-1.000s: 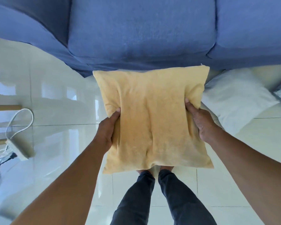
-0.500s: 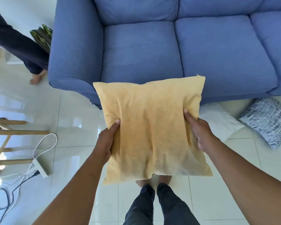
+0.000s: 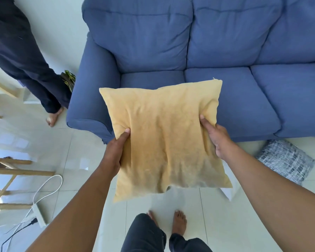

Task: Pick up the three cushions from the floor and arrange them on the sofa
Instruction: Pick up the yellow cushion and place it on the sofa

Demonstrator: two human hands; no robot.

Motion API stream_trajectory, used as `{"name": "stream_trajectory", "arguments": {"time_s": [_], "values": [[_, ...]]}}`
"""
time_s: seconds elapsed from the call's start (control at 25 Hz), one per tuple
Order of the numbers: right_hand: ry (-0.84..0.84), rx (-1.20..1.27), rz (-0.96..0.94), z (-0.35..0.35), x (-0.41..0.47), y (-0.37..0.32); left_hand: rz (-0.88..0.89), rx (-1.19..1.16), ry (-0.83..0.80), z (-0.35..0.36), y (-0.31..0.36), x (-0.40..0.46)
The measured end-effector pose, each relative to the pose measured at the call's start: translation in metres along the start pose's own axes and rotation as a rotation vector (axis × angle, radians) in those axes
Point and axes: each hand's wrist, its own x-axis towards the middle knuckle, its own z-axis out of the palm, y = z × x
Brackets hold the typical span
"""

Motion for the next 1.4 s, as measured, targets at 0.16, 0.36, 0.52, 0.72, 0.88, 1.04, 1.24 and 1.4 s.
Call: {"name": "stream_trajectory", "arguments": {"time_s": [0.16, 0.36, 0.52, 0.72, 0.88, 1.04, 1.24, 1.4], "values": [[-0.014, 0.032, -0.037, 0.007, 0.005, -0.028, 0.037, 0.001, -0.009, 0.002, 0.031, 0.009], [-0.004, 0.073, -0.04, 0.034, 0.038, -0.061, 0.066, -0.001, -0.027, 0.002, 0.073, 0.053], [0.033, 0.089, -0.016, 0.058, 0.077, -0.087, 0.039, 0.0, -0.06, 0.005, 0.105, 0.104], [0.034, 0.122, 0.007, 0.089, 0.125, -0.123, 0.021, 0.007, -0.096, 0.004, 0.151, 0.162], [0.041, 0.156, -0.011, 0.104, 0.151, -0.144, 0.042, 0.024, -0.11, 0.009, 0.187, 0.191], [0.042, 0.161, -0.019, 0.116, 0.189, -0.174, 0.083, 0.036, -0.108, 0.019, 0.221, 0.229], [0.047, 0.178, -0.016, 0.126, 0.256, -0.212, 0.107, 0.017, -0.102, 0.046, 0.259, 0.277], [0.04, 0.178, 0.008, 0.133, 0.316, -0.241, 0.098, 0.007, -0.095, 0.073, 0.292, 0.323]]}}
